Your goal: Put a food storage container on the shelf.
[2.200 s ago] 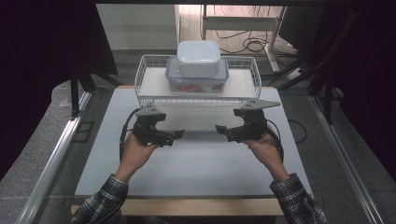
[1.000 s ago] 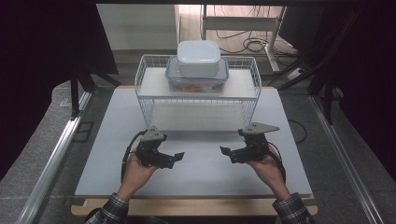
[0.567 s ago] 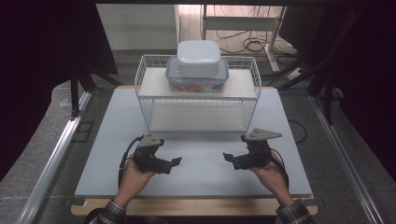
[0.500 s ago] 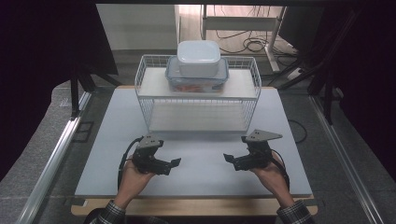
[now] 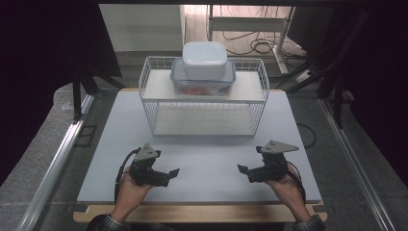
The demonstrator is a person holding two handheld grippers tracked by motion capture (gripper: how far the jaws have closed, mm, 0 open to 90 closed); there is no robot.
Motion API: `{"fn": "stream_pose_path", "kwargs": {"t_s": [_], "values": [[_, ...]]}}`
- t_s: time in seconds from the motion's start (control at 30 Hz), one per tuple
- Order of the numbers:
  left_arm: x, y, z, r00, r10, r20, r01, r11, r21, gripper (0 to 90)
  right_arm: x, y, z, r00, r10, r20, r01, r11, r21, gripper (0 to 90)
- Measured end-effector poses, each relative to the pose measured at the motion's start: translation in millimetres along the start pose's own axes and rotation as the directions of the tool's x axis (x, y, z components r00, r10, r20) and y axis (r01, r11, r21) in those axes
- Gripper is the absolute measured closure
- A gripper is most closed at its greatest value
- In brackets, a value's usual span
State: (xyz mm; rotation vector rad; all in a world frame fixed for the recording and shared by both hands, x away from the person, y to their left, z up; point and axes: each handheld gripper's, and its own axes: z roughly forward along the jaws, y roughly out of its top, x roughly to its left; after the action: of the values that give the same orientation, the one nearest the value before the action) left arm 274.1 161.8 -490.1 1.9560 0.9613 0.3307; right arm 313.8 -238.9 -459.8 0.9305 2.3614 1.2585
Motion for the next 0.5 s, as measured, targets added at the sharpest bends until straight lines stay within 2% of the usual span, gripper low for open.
{"fn": "stream_pose_path", "kwargs": {"t_s": [0.3, 0.5], "values": [[3.8, -13.0, -9.2, 0.9997, -0.013, -0.023, 0.013, 0.9999, 0.007, 1.6, -1.0, -10.4, -7.1, 0.9998, 0.002, 0.021, -0.002, 1.000, 0.004, 1.1], [6.6, -19.1, -9.1, 0.9993, -0.021, -0.031, 0.021, 0.9996, 0.019, 1.5, -2.8, -18.4, -9.7, 0.9992, 0.001, 0.039, -0.001, 1.000, 0.011, 1.1]]}}
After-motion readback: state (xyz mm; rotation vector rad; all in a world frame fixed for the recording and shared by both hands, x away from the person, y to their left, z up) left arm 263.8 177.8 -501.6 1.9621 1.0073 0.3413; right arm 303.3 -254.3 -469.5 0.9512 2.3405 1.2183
